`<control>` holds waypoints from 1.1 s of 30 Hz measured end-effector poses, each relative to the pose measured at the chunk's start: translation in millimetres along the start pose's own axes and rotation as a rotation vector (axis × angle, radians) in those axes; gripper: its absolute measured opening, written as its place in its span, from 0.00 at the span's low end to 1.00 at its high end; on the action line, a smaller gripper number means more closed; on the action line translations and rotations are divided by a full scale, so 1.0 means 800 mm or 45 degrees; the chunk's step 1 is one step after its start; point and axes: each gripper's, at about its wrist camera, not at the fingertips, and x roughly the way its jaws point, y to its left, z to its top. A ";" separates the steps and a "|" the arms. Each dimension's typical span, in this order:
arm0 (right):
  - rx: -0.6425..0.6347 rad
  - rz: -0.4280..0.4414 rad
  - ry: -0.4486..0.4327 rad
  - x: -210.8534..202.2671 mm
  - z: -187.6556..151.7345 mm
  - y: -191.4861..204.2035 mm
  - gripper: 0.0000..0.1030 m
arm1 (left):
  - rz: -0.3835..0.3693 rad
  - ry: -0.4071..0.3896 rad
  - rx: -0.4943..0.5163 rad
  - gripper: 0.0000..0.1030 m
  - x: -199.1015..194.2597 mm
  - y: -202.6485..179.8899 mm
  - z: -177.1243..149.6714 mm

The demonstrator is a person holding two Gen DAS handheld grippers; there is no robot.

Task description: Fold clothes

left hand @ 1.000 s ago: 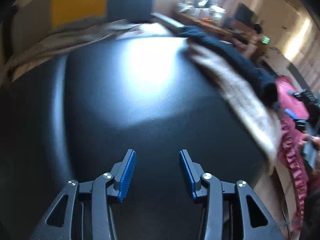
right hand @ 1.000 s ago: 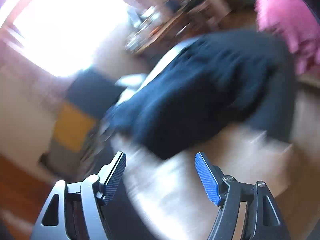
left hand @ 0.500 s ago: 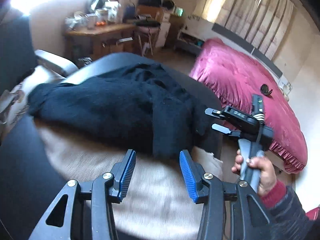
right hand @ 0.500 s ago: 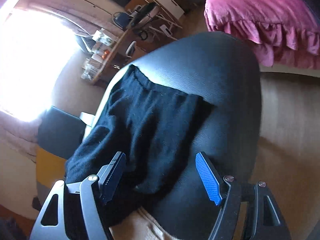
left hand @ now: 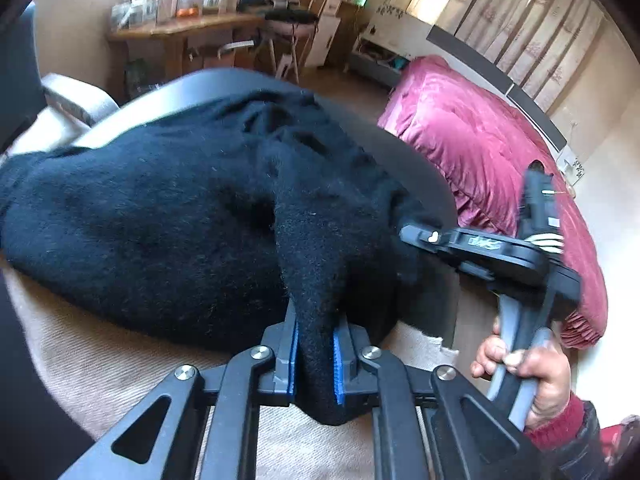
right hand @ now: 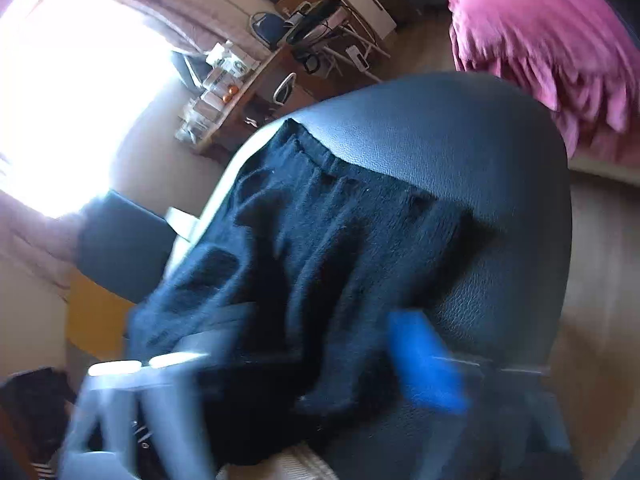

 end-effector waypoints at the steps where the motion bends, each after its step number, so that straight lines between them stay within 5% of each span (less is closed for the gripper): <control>1: 0.003 -0.018 0.012 0.008 0.006 -0.007 0.06 | 0.007 -0.019 0.007 0.11 -0.008 0.000 -0.003; 7: -0.060 0.118 -0.034 0.000 0.014 0.011 0.04 | 0.012 -0.193 0.008 0.10 -0.096 0.001 -0.023; 11: -0.196 0.273 -0.034 -0.035 -0.004 0.068 0.04 | 0.011 -0.303 -0.071 0.10 -0.159 0.018 -0.057; 17: -0.370 0.540 0.087 -0.076 -0.074 0.158 0.04 | 0.111 -0.344 -0.185 0.10 -0.237 0.058 -0.166; 21: -0.428 0.673 0.253 -0.087 -0.158 0.192 0.04 | 0.148 -0.292 -0.299 0.08 -0.259 0.087 -0.263; 24: -0.460 0.687 0.405 -0.089 -0.231 0.196 0.08 | 0.181 -0.251 -0.383 0.03 -0.270 0.103 -0.337; 27: -0.544 0.589 0.475 -0.098 -0.287 0.183 0.08 | 0.232 -0.199 -0.462 0.01 -0.277 0.119 -0.405; 31: -0.501 0.478 0.405 -0.110 -0.281 0.151 0.11 | 0.270 -0.205 -0.587 0.01 -0.298 0.139 -0.475; 32: -0.449 0.459 0.351 -0.121 -0.269 0.135 0.20 | 0.276 -0.206 -0.602 0.01 -0.302 0.143 -0.485; 33: -0.389 0.441 0.284 -0.132 -0.253 0.118 0.47 | 0.282 -0.210 -0.616 0.02 -0.308 0.146 -0.494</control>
